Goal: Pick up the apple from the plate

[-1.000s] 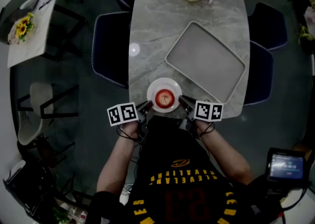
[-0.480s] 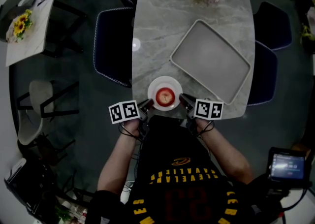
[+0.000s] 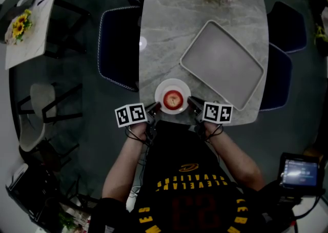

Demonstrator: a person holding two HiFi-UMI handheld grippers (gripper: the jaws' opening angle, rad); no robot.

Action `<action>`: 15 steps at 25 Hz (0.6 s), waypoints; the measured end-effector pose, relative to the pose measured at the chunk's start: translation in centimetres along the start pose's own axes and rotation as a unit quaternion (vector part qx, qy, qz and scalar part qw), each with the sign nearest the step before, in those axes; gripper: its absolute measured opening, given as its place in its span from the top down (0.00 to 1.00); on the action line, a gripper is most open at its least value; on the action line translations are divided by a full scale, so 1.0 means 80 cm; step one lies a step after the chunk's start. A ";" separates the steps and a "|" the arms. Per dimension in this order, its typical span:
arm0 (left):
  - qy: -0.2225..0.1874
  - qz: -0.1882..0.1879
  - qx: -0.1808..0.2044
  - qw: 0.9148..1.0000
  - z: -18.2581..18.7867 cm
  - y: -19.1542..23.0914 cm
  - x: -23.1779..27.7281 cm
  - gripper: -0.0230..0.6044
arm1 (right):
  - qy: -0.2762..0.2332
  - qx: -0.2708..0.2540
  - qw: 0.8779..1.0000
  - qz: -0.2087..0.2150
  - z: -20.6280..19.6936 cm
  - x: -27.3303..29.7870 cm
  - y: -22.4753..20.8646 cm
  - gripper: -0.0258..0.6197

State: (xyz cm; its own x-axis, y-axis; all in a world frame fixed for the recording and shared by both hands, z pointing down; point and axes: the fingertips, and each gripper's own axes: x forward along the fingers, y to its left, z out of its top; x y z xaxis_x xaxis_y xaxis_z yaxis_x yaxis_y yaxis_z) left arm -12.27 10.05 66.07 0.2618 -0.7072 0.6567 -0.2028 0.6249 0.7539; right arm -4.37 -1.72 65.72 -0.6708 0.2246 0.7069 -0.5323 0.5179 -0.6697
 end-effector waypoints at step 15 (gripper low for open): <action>0.010 0.019 0.020 1.000 -0.005 0.009 0.003 0.91 | 0.006 -0.007 1.000 -0.006 -0.008 0.004 -0.004 0.89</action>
State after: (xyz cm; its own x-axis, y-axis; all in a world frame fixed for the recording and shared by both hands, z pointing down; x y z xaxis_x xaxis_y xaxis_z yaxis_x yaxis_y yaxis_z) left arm -12.00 10.45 66.72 0.2727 -0.6764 0.6842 -0.2498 0.6370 0.7293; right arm -4.10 -1.26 66.31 -0.6585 0.2276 0.7174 -0.5328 0.5322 -0.6579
